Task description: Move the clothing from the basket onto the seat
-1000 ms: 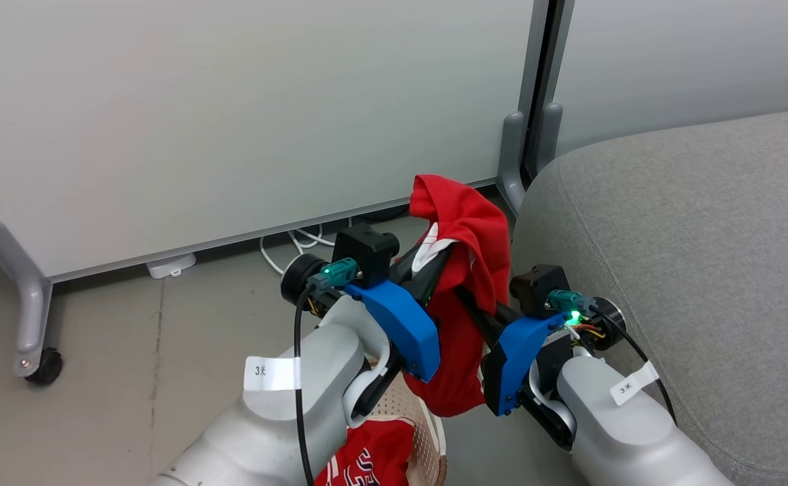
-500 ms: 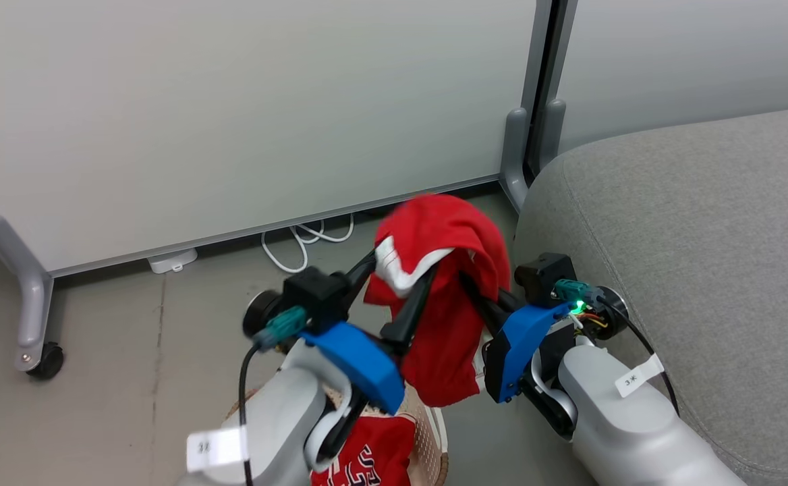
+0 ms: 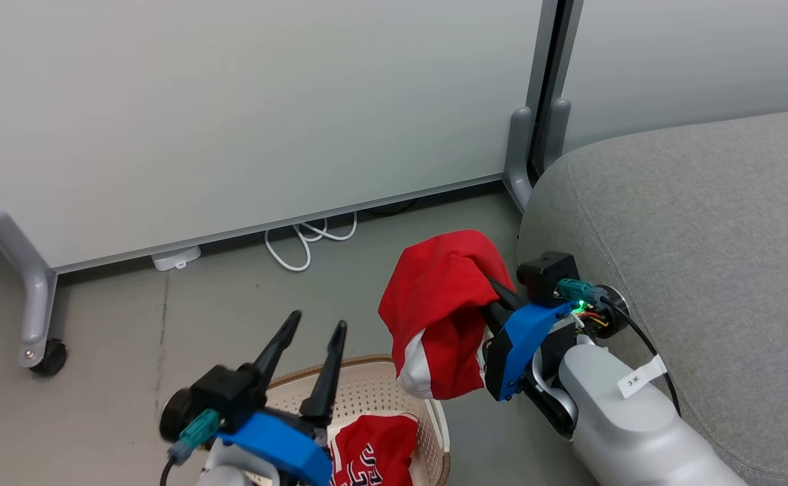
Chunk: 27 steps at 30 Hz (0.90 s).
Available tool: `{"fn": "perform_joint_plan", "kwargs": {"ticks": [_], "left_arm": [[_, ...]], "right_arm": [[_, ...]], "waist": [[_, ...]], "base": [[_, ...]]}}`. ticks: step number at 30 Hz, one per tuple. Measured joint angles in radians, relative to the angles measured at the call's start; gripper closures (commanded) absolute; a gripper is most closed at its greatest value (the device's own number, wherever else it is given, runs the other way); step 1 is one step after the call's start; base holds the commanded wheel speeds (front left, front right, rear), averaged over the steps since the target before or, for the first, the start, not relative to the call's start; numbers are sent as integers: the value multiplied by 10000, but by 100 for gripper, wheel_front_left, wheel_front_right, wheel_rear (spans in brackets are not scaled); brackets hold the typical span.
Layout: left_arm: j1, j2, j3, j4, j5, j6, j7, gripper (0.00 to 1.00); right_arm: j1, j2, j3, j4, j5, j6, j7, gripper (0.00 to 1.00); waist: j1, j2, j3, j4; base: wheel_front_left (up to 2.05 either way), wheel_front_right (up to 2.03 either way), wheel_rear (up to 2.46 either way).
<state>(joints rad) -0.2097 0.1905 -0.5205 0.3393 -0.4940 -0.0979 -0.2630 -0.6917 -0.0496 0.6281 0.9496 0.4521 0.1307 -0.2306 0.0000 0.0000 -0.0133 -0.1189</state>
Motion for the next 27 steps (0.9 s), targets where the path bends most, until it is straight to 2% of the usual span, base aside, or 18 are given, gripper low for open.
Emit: {"fn": "perform_joint_plan", "kwargs": {"ticks": [5,12,27], "left_arm": [[1001,-232,1108,-527,663,104,0,0],[2002,-577,2247,-924,1331,31,0,0],[2389,-903,2704,-995,1985,-261,0,0]], "right_arm": [[2,0,-86,33,4,0,-13,100],[26,0,-188,98,-27,0,-42,100],[101,0,-295,46,-52,0,-88,100]], "waist": [[0,0,-9,24],[0,0,-49,70],[0,0,-30,-111]], "base": [[0,0,0],[0,0,0],[0,0,0]]}}
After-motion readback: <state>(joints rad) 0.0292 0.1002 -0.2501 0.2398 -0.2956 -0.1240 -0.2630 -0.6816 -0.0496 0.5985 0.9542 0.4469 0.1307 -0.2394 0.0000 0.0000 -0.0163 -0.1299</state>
